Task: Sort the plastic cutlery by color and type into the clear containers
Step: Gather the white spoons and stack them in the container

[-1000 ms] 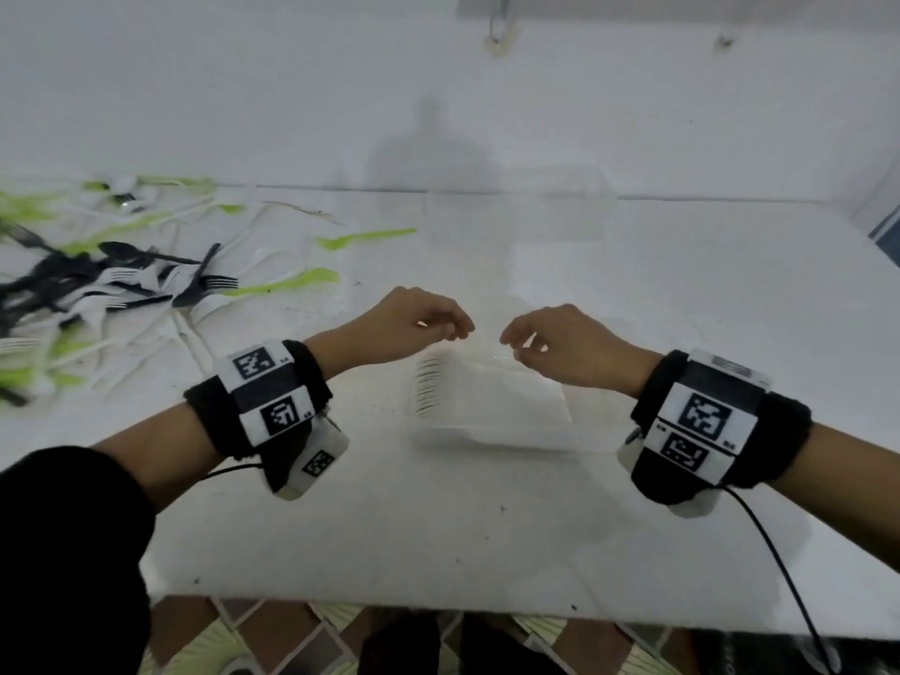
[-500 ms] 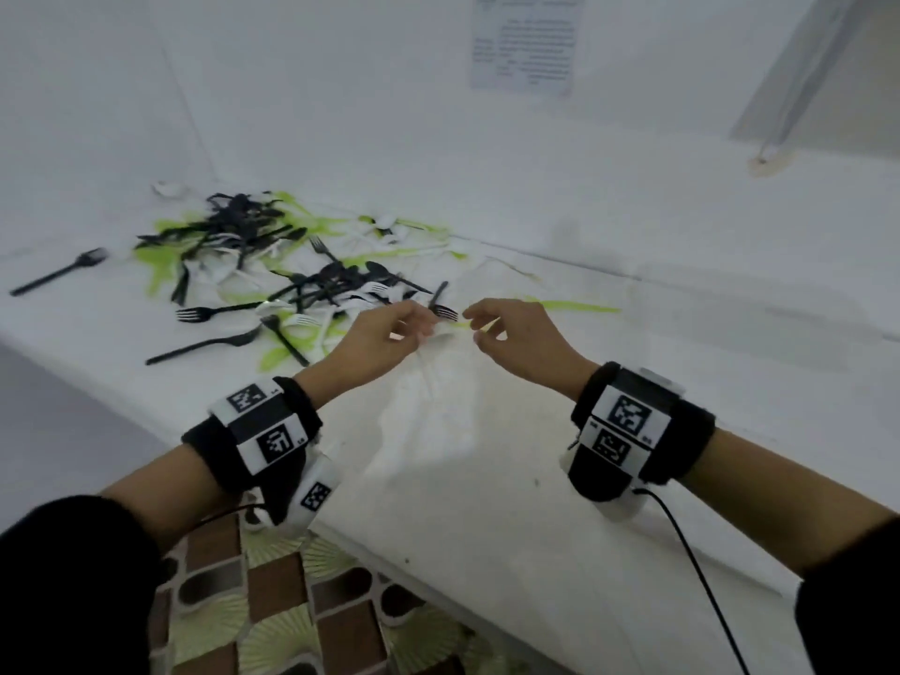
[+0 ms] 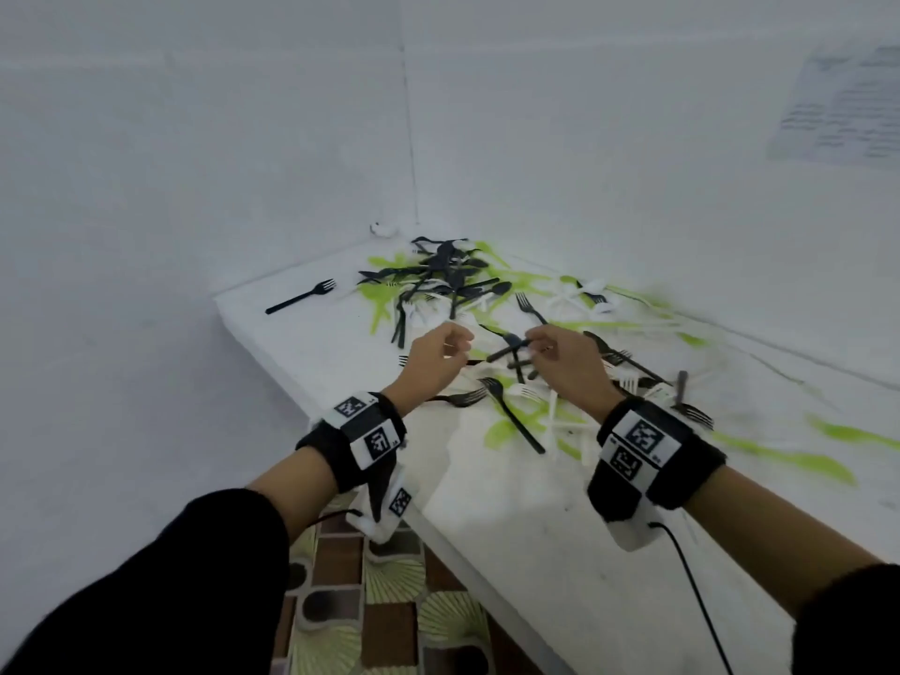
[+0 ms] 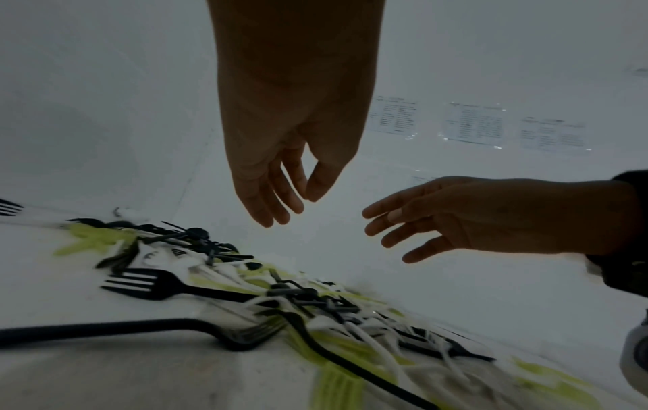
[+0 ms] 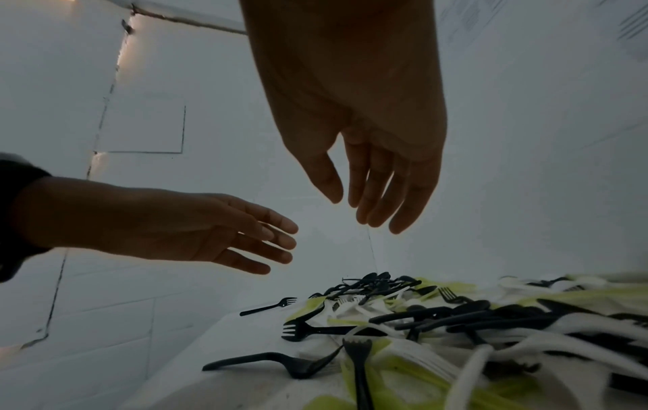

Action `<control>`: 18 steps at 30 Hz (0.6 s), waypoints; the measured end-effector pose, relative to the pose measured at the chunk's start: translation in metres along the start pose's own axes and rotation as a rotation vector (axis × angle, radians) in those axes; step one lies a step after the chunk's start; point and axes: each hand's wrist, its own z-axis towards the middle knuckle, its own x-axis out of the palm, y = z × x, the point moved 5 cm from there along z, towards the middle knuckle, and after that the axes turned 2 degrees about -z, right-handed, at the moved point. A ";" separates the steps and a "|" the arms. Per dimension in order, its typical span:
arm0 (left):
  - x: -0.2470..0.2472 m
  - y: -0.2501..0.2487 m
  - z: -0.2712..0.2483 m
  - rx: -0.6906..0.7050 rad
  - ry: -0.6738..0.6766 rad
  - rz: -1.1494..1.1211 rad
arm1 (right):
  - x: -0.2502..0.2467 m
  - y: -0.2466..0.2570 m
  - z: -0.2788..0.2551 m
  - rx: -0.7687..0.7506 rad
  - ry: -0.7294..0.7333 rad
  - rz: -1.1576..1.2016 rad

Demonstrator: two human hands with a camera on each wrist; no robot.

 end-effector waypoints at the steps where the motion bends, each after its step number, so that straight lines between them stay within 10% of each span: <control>1: -0.007 0.008 0.007 -0.009 -0.007 0.005 | 0.009 0.002 0.009 0.004 0.010 0.003; 18: -0.043 0.083 0.175 0.077 0.129 0.102 | 0.089 0.012 0.156 0.004 0.040 -0.054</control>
